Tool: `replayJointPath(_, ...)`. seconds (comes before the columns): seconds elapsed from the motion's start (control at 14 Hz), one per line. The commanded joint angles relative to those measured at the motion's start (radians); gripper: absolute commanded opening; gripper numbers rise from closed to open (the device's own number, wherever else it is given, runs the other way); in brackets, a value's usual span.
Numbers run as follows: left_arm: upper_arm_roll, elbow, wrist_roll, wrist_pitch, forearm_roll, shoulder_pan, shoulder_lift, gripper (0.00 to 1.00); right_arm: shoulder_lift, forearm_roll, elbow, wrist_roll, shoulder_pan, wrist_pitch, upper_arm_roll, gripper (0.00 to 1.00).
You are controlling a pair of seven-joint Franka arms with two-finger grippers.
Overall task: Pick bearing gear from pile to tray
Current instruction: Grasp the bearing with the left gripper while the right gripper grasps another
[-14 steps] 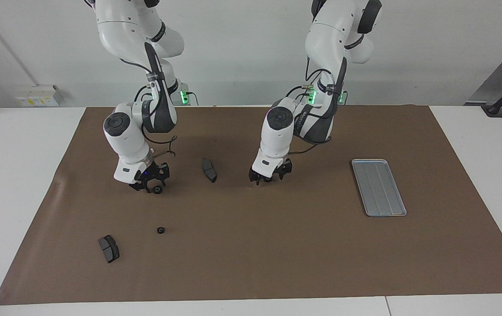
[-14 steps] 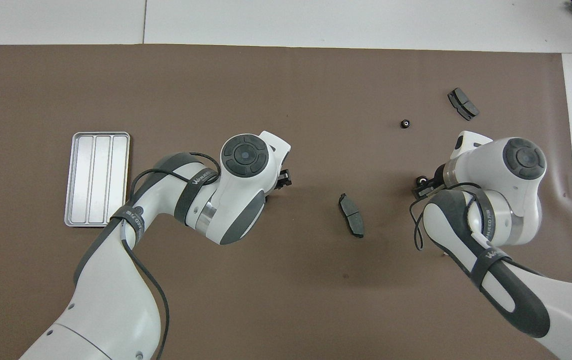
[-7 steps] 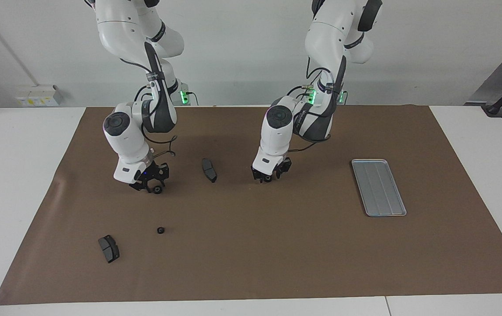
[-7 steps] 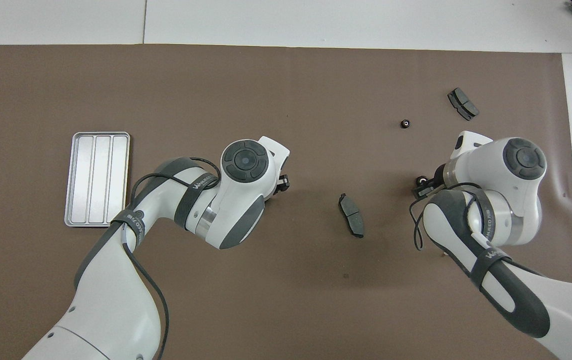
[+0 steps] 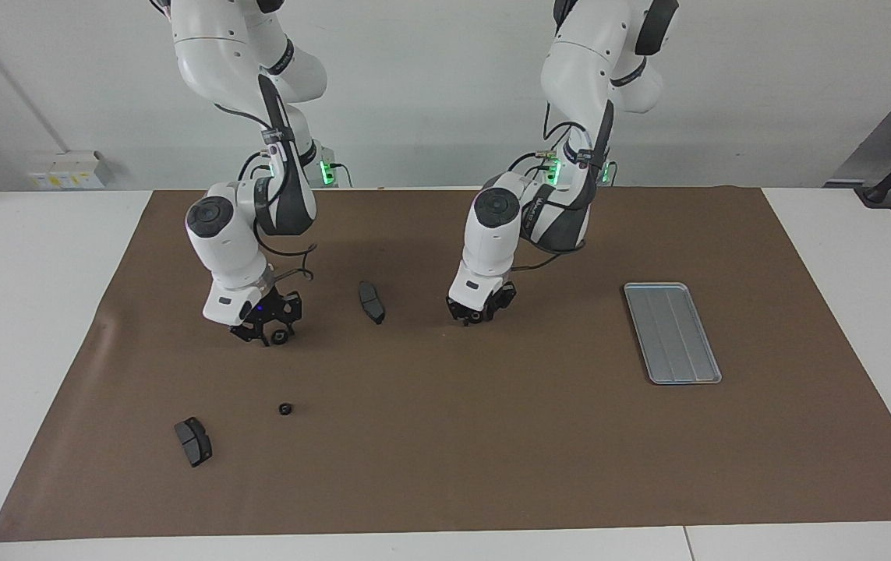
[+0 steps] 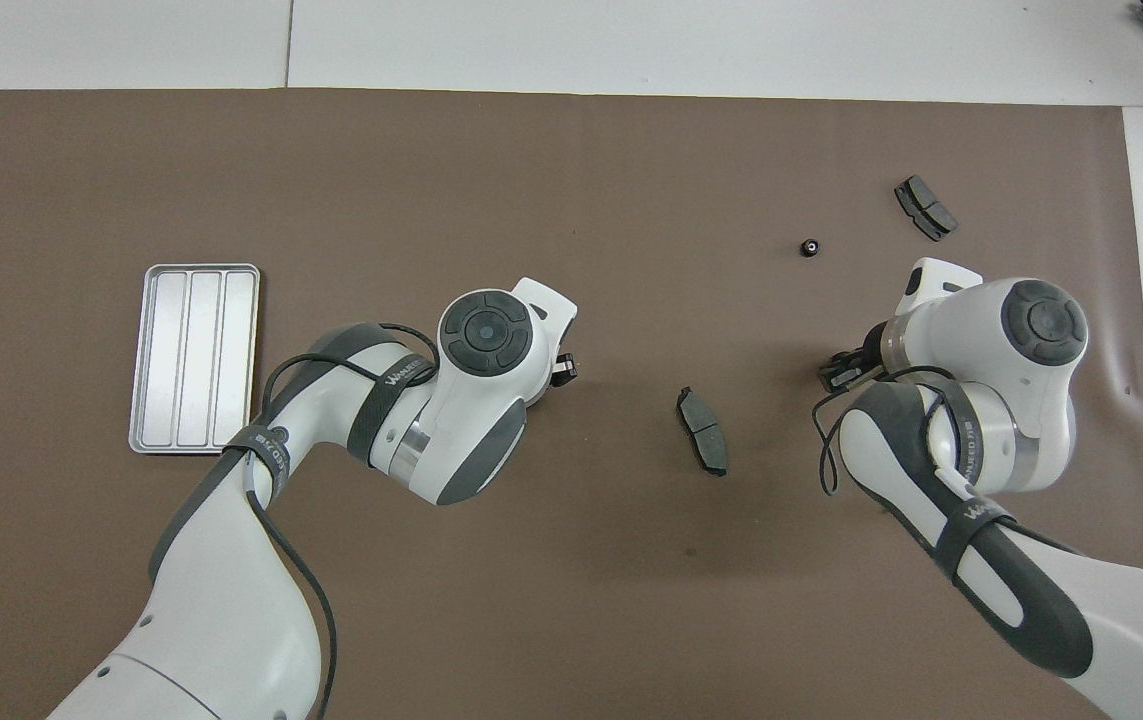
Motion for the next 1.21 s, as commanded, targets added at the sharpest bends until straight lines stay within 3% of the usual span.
replayJointPath(0.0,0.015,-0.047,-0.023,0.026,0.022,-0.018,-0.036,0.37,-0.006,0.003,-0.019,0.012,-0.008,0.024,0.008,0.55)
replayJointPath(0.43,0.014,-0.050,-0.018,0.033,0.023,-0.016,-0.036,0.14,-0.009,0.003,-0.025,0.009,-0.010,0.022,0.008,0.55)
replayJointPath(0.5,0.014,-0.054,-0.016,0.033,0.023,-0.018,-0.036,0.12,-0.009,0.003,-0.025,0.009,-0.010,0.022,0.008,0.47)
replayJointPath(0.64,0.015,-0.046,-0.015,0.026,0.023,-0.015,-0.036,0.05,-0.009,0.003,-0.025,0.012,-0.008,0.019,0.008,0.07)
replayJointPath(0.71,0.017,-0.032,-0.015,0.014,0.022,-0.007,-0.036,0.04,-0.009,0.003,-0.025,0.012,-0.008,0.018,0.008,0.00)
replayJointPath(0.93,0.021,0.029,0.005,-0.034,0.023,0.074,-0.044,0.00,-0.009,0.003,-0.008,0.015,-0.007,-0.001,0.010,0.00)
replayJointPath(1.14,0.018,0.035,0.135,-0.078,0.017,0.198,-0.107,0.00,-0.020,0.003,0.061,0.155,0.003,-0.086,0.019,0.00)
